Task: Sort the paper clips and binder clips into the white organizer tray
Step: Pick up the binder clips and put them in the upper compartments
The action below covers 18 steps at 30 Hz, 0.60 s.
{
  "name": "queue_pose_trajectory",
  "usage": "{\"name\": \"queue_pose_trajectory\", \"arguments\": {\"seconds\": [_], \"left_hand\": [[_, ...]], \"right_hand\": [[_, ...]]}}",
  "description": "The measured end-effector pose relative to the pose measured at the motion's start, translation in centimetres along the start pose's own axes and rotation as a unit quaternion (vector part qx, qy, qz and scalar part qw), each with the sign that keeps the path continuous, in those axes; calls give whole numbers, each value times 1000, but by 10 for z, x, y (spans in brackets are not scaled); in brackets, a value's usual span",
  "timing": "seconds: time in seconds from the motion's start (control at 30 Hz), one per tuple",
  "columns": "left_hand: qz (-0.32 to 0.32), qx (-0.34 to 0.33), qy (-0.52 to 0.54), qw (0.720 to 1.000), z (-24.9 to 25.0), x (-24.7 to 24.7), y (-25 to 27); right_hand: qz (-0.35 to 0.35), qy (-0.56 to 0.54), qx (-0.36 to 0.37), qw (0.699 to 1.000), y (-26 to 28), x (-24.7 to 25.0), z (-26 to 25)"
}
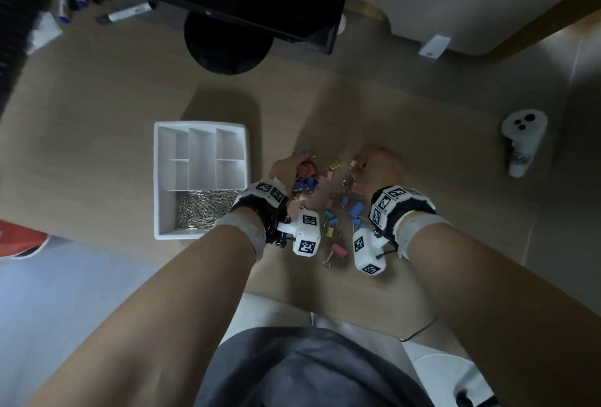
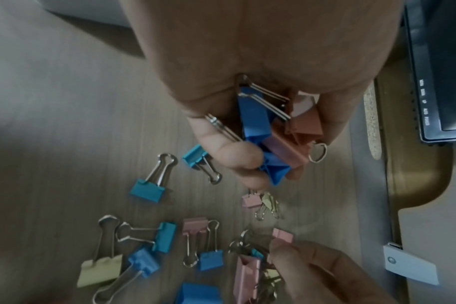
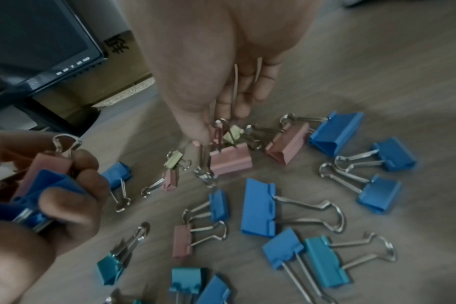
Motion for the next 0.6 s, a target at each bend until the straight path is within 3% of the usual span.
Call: {"name": "queue_pose_trajectory", "arguments": {"seconds": [0.2, 0.4, 0.5, 0.6], "left_hand": [[15, -15, -9, 1000, 1, 6, 3], [37, -13, -20, 999, -12, 27, 3], [44, -10, -18, 999, -12, 38, 5], [22, -17, 9, 1000, -9, 36, 6]], "right_hand": [[46, -38, -24, 998, 5, 4, 2], [31, -8, -51, 998, 8, -15, -2], [23, -56, -67, 996, 8, -14, -3], [86, -157, -80, 981, 11, 2, -4]]}}
Point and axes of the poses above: each hand's wrist, its own y-axis away from the middle knuckle, its own x-axis out of the back of the hand, z = x × y, the point moved 9 cm from there along -y, towards the middle knuckle, and after that the axes turned 13 degrees about x, right-handed, at the moved point
